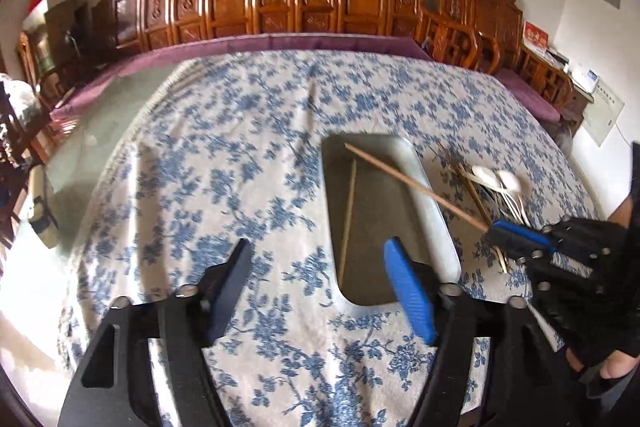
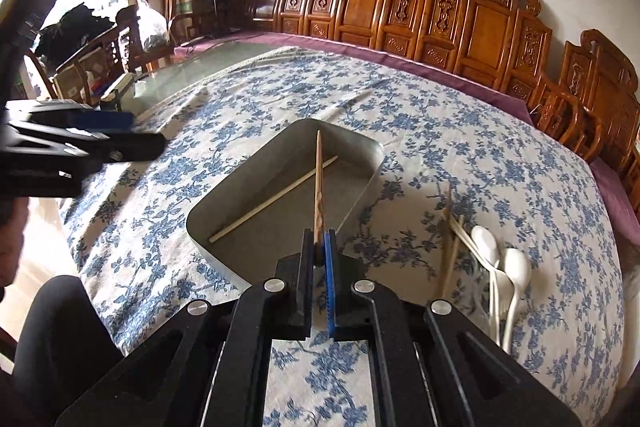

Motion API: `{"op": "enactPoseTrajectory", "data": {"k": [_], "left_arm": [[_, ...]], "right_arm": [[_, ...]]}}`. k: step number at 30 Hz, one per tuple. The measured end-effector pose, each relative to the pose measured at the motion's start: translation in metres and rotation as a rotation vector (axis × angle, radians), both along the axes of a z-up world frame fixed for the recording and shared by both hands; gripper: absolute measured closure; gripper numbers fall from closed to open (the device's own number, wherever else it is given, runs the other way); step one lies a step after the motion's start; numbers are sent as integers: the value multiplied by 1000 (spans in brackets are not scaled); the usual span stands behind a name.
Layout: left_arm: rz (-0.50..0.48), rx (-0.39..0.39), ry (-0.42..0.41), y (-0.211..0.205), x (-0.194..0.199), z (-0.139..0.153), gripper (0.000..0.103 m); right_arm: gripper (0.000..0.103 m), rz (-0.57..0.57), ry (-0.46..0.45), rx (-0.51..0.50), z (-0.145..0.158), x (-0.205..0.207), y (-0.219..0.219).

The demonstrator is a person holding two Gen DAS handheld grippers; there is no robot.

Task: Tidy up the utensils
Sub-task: 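Lower the held chopstick into the grey tray and open the right gripper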

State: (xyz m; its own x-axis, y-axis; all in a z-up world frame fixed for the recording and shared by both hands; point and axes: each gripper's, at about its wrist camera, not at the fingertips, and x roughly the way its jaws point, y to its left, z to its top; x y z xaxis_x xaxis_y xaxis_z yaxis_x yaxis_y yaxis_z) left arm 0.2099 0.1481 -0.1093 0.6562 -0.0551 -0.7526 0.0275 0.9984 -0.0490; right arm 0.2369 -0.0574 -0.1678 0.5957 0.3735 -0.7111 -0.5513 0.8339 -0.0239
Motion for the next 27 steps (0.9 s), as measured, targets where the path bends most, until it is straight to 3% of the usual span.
{"op": "enactPoseTrajectory", "data": {"k": [3,13,17,22,27], "left_arm": [[25,-25,-18,11,-2,4,25],[53,-45,-14,25,0,1,25],[48,-41,-15,22,-1,2,25],[38,-32,-14,16,-2,1,25],[13,-14,-21,3,-4,1,25]], "right_arm": [[97,-7,30,4,-8,9,8],[96,-4,80,3,-25,23,29],[95,10,117,48,-26,24,27],[75,27,131,116,-18,23,16],[75,9,101,138,-4,21,-7]]}}
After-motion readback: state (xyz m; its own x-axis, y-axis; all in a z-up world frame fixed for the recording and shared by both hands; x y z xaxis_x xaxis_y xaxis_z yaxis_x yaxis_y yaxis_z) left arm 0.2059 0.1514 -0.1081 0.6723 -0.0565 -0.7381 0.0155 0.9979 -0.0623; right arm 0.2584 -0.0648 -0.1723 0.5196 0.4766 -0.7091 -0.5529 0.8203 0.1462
